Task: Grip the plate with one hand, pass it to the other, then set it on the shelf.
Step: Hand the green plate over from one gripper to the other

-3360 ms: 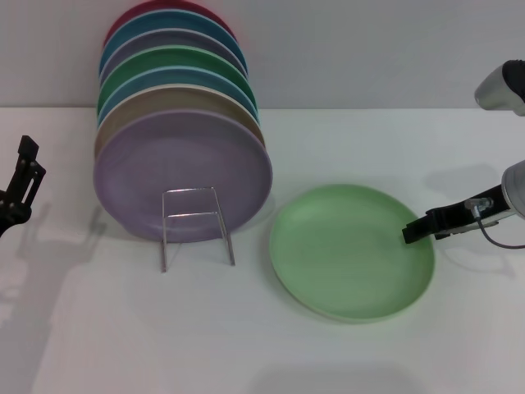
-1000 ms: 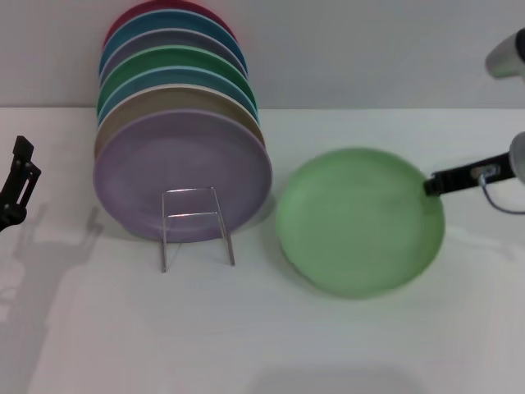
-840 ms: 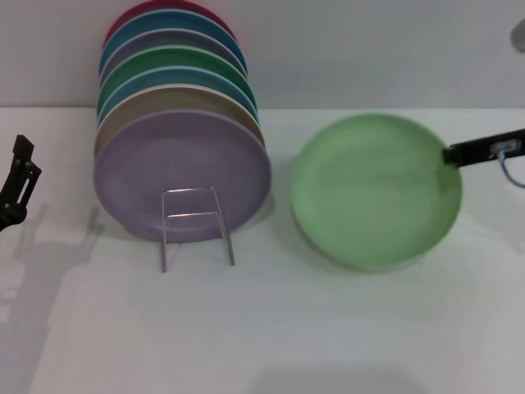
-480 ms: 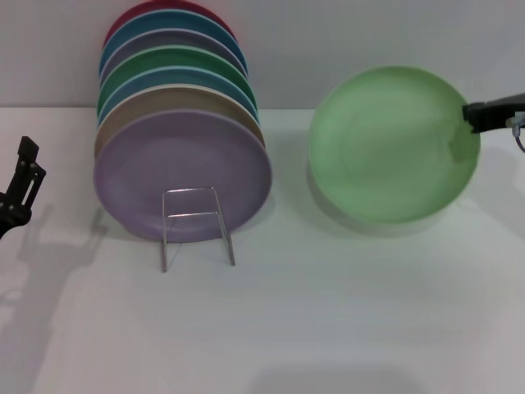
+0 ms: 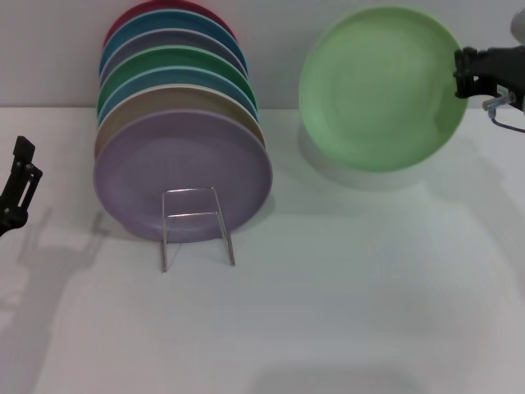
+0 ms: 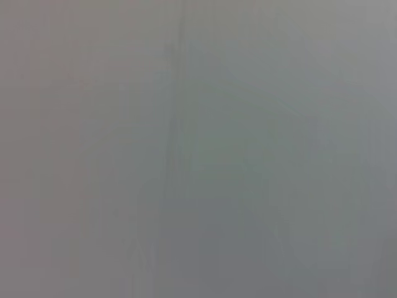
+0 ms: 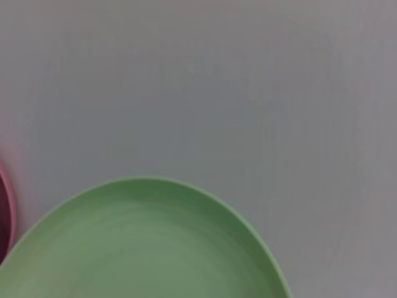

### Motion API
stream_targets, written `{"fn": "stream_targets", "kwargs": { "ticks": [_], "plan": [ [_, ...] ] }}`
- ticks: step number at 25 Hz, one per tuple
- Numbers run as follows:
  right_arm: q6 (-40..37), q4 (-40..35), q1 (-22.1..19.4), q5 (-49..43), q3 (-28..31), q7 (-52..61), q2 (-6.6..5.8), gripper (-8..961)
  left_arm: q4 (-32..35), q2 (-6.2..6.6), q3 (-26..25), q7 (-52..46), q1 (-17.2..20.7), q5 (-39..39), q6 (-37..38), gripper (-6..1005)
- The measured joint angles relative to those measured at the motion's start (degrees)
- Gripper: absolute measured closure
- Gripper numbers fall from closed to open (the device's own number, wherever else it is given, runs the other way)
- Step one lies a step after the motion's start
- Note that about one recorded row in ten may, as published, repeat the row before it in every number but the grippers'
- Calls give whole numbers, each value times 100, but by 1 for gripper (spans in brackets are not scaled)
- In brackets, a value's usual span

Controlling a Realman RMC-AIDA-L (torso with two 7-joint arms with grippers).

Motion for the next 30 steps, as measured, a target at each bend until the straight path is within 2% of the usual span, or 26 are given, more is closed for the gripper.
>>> {"fn": "stream_targets", "kwargs": {
  "ticks": [1, 2, 3, 6, 7, 8, 12, 13, 15, 16, 17, 18, 22, 26, 27, 30],
  "plan": [
    [-322, -92, -35, 2, -132, 0, 0, 940, 0, 0, 22, 0, 4, -1, 28, 251],
    [-999, -358, -80, 4, -429, 7, 1, 940, 0, 0, 57, -1, 6, 1, 62, 251],
    [-999, -358, -80, 4, -429, 7, 1, 941, 0, 0, 86, -1, 10, 0, 86, 252],
    [-2005, -803, -104, 14, -833, 44, 10, 941, 0, 0, 140, -2, 12, 1, 134, 253],
    [-2663, -1129, -111, 22, -1109, 90, 21, 941, 0, 0, 165, -3, 12, 0, 162, 253],
    [-2663, -1129, -111, 22, -1109, 90, 21, 941, 0, 0, 165, -3, 12, 0, 162, 254],
    [-4074, -2054, 13, 30, -1627, 455, 35, 942, -2, 0, 212, -21, 54, -1, 256, 255],
    [-4074, -2054, 13, 30, -1627, 455, 35, 941, -5, 0, 222, -34, 64, 0, 273, 256],
    [-4645, -2446, 56, 31, -1771, 628, 36, 940, -8, 0, 227, -83, 74, -1, 286, 256],
    [-4948, -2604, 65, 32, -1843, 707, 37, 940, -9, 0, 227, -128, 79, 0, 288, 257],
    [-5604, -2985, 72, 32, -2032, 888, 37, 940, -9, 0, 227, -178, 89, 0, 290, 257],
    [-5604, -2985, 72, 32, -2032, 888, 37, 940, -9, 0, 227, -252, 102, 1, 300, 257],
    [-7084, -3748, 29, 32, -2458, 1275, 43, 939, -9, 0, 279, -589, 183, -5, 471, 259],
    [-8408, -4296, -216, 59, -2915, 1762, 58, 940, -9, 5, 497, -738, 229, 1, 685, 260],
    [-8880, -4390, -393, 182, -3187, 1849, 63, 940, -9, 9, 827, -805, 241, -3, 841, 261],
    [-9293, -4435, -597, 380, -3534, 1846, 64, 940, -29, 0, 1211, -824, 239, -2, 895, 262]
  ]
}}
